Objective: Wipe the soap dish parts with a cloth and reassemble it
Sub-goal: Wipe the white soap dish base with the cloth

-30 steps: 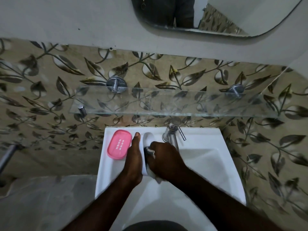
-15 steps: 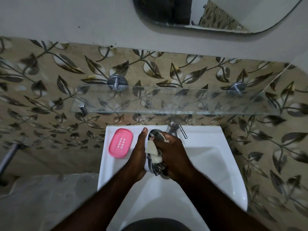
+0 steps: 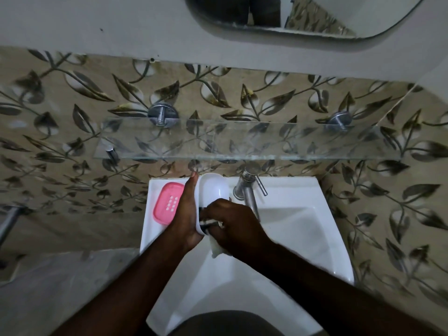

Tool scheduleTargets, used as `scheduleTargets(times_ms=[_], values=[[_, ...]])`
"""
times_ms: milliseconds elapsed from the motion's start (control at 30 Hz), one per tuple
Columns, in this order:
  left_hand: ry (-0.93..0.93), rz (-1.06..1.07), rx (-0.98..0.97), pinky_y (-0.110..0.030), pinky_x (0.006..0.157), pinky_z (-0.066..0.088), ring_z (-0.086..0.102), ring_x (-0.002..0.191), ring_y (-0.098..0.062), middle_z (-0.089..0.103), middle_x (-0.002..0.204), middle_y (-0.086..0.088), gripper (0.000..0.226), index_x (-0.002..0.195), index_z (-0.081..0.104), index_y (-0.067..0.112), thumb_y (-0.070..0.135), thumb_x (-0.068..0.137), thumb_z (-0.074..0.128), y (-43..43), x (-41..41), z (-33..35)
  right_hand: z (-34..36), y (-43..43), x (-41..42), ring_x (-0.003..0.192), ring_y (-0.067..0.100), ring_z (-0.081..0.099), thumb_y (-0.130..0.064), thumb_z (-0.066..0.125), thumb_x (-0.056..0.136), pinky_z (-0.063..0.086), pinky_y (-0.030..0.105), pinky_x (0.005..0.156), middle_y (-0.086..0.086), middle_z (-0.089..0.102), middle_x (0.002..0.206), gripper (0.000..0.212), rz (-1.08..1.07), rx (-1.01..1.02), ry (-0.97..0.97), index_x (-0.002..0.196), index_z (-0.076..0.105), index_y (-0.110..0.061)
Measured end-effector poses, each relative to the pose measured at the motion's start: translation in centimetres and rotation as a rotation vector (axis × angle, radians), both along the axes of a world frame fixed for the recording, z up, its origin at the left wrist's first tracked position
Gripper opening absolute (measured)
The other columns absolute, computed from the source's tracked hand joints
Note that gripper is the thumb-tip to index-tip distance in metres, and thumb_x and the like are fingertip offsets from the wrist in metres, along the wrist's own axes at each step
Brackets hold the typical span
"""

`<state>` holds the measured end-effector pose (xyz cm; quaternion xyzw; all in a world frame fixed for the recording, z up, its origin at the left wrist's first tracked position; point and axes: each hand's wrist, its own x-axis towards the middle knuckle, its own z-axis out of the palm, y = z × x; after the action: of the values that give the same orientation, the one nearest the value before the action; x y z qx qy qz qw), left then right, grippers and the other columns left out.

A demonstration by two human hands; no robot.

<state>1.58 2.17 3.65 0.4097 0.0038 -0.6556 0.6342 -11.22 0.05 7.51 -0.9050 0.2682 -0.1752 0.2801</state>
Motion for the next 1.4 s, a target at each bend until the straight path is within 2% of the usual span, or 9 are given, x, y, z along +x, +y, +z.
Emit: scheduleTargets(times_ms=[133, 367, 533, 700, 867, 1000, 1133, 1267, 1400], values=[[-0.066, -0.073, -0.050, -0.028, 0.058, 0.057, 0.072, 0.067, -0.016, 0.074, 0.076, -0.001, 0.056, 0.093, 0.072, 0.018, 0.069, 0.079, 0.052, 0.7, -0.1, -0.2, 0.0, -1.3, 0.4, 0.084, 0.028, 0.069, -0.003, 0.072, 0.070, 0.056, 0.034, 0.071, 0.006, 0.074, 0.100, 0.026, 0.030, -0.277, -0.022, 0.093, 0.076, -0.013], [-0.010, 0.061, -0.060, -0.024, 0.063, 0.055, 0.071, 0.069, -0.010, 0.071, 0.070, 0.003, 0.061, 0.066, 0.076, 0.022, 0.053, 0.096, 0.033, 0.3, -2.2, -1.2, 0.0, -1.9, 1.6, 0.079, 0.033, 0.066, -0.017, 0.062, 0.082, 0.047, 0.036, 0.060, 0.007, 0.068, 0.088, 0.023, -0.210, -0.387, 0.198, 0.102, 0.071, -0.020], [-0.330, 0.190, 0.080, -0.026, 0.060, 0.055, 0.074, 0.070, -0.012, 0.077, 0.077, 0.002, 0.048, 0.089, 0.073, 0.022, 0.065, 0.082, 0.054, 0.5, -1.8, -0.4, 0.1, -1.4, 0.4, 0.077, 0.030, 0.066, -0.024, 0.061, 0.082, 0.049, 0.035, 0.066, 0.010, 0.068, 0.078, 0.015, -0.205, 0.118, 0.186, 0.076, 0.059, -0.010], [-0.367, 0.144, 0.030, -0.044, 0.089, 0.054, 0.070, 0.096, -0.029, 0.073, 0.102, -0.014, 0.058, 0.113, 0.069, 0.017, 0.064, 0.082, 0.054, 1.0, -1.3, 1.8, 1.3, -0.2, -0.3, 0.059, 0.020, 0.059, -0.013, 0.066, 0.076, 0.049, 0.037, 0.059, 0.004, 0.061, 0.063, 0.012, -0.292, 0.638, -0.020, 0.067, 0.057, -0.012], [-0.249, 0.109, -0.055, -0.027, 0.052, 0.057, 0.071, 0.062, -0.020, 0.073, 0.071, -0.009, 0.057, 0.080, 0.080, 0.014, 0.063, 0.086, 0.050, 0.3, -1.4, 2.2, 2.7, 0.6, 0.9, 0.061, 0.021, 0.060, -0.002, 0.066, 0.081, 0.049, 0.037, 0.059, 0.010, 0.064, 0.067, 0.006, -0.364, 0.920, -0.418, 0.075, 0.066, -0.001], [-0.193, -0.016, -0.144, -0.023, 0.055, 0.056, 0.070, 0.068, -0.009, 0.072, 0.076, 0.004, 0.051, 0.092, 0.067, 0.022, 0.063, 0.091, 0.038, 0.4, -2.1, 1.3, 2.3, -0.8, 1.6, 0.073, 0.020, 0.064, 0.003, 0.061, 0.081, 0.051, 0.035, 0.068, 0.007, 0.069, 0.078, 0.012, -0.320, 0.295, -0.378, 0.079, 0.069, -0.005], [-0.050, 0.043, -0.122, -0.021, 0.058, 0.055, 0.070, 0.065, -0.006, 0.070, 0.065, 0.006, 0.060, 0.060, 0.073, 0.024, 0.055, 0.095, 0.036, 0.0, -2.7, 0.1, 1.0, -1.7, 0.9, 0.090, 0.026, 0.066, -0.015, 0.063, 0.085, 0.051, 0.036, 0.068, 0.003, 0.071, 0.097, 0.020, -0.280, -0.257, 0.034, 0.102, 0.072, -0.019], [-0.213, 0.127, 0.020, -0.028, 0.057, 0.056, 0.074, 0.070, -0.014, 0.077, 0.079, -0.001, 0.047, 0.082, 0.075, 0.022, 0.064, 0.082, 0.053, -0.3, -2.3, 0.0, 0.5, -1.5, 1.1, 0.086, 0.029, 0.065, -0.026, 0.058, 0.086, 0.046, 0.033, 0.069, 0.005, 0.071, 0.090, 0.011, -0.357, -0.100, 0.187, 0.091, 0.066, -0.019], [-0.520, 0.187, 0.035, -0.031, 0.066, 0.056, 0.074, 0.079, -0.022, 0.077, 0.084, -0.004, 0.053, 0.093, 0.075, 0.024, 0.069, 0.077, 0.053, -0.6, -0.7, 1.1, 1.3, -0.4, 0.6, 0.051, 0.012, 0.058, -0.024, 0.067, 0.075, 0.044, 0.028, 0.050, -0.003, 0.060, 0.053, 0.024, -0.310, 0.439, -0.039, 0.055, 0.055, -0.017]])
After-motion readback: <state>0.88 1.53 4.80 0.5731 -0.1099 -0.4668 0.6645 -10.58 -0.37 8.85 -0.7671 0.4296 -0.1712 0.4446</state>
